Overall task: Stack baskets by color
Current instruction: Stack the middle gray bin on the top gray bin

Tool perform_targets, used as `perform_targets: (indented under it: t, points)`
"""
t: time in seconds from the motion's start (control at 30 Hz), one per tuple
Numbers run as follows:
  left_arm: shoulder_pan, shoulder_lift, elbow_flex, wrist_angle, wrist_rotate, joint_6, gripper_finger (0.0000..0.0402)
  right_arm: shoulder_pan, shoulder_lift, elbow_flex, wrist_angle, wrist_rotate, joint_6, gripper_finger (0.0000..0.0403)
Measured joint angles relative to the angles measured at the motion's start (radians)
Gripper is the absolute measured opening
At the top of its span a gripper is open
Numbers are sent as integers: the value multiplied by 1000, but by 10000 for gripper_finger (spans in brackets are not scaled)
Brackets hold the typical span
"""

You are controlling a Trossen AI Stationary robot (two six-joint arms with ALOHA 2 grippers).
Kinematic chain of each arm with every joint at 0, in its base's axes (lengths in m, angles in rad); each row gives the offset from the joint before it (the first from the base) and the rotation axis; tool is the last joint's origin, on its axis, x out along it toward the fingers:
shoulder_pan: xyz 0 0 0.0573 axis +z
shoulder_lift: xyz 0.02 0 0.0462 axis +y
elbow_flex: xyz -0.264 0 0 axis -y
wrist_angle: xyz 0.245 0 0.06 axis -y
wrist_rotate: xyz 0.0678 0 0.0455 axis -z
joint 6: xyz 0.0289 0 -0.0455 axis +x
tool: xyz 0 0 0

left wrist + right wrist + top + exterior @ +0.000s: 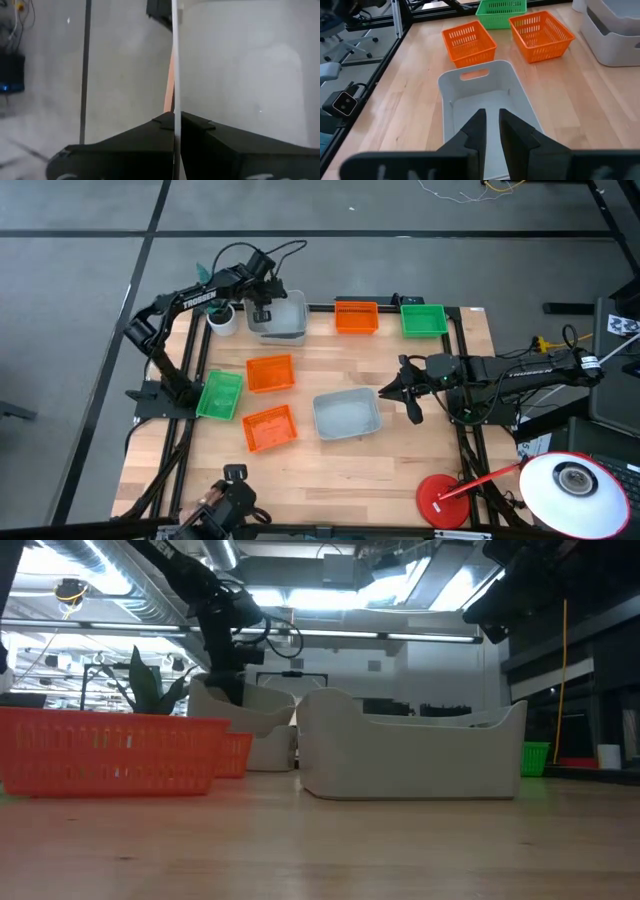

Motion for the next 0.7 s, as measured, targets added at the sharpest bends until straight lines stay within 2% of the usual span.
perform_targets:
  t: [0.13,0.33,0.57,0.7]
  points:
    - [1,-2,0,34,49,4,0,0,0,0,0,0,0,53]
    - [10,3,0,39,119,87,0,0,0,0,-1,3,3,53]
    - [33,61,0,108,174,131,0,0,0,0,0,2,6,53]
    - [35,84,0,107,162,119,3,0,0,0,-1,2,29,53]
